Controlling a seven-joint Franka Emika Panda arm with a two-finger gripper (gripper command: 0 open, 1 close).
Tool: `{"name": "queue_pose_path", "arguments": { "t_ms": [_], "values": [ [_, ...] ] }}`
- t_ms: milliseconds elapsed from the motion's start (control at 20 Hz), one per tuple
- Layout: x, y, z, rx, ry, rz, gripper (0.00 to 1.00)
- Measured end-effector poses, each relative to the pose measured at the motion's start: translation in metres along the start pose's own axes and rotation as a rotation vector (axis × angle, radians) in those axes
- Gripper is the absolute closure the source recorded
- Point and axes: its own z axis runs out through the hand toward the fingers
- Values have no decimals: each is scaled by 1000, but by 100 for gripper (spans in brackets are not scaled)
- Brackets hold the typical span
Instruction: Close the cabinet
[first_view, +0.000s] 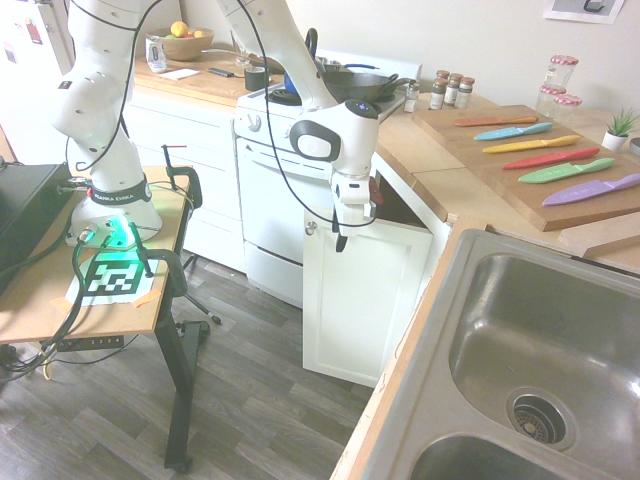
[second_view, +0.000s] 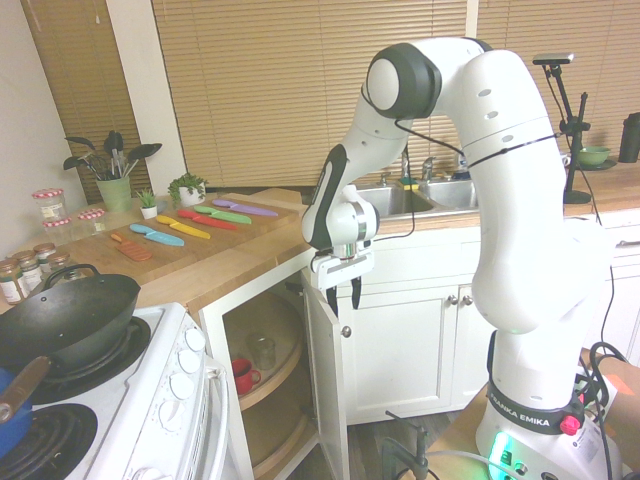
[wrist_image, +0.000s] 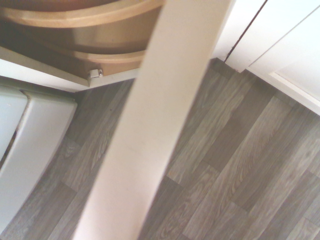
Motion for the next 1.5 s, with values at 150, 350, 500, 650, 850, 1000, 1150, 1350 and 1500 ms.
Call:
{"name": "queue_pose_path", "arguments": {
  "t_ms": [150,350,500,650,850,1000,1150,1350,1500],
  "values": [
    [-1,-4,-2,-1,2,-5,100],
    [-4,-12,-3,-8,-1,-9,100],
    [-4,-16,-6,-11,-7,-9,100],
    [-2,-17,-6,-19,-25,-7,100],
    [5,-22,2,-36,-54,-3,100],
    [7,-32,12,-48,-67,-18,100],
    [-3,-58,20,-69,-58,-55,100],
    [-46,-127,19,-98,-31,-122,100],
    [-73,-178,7,-104,-12,-158,100]
  ]
}}
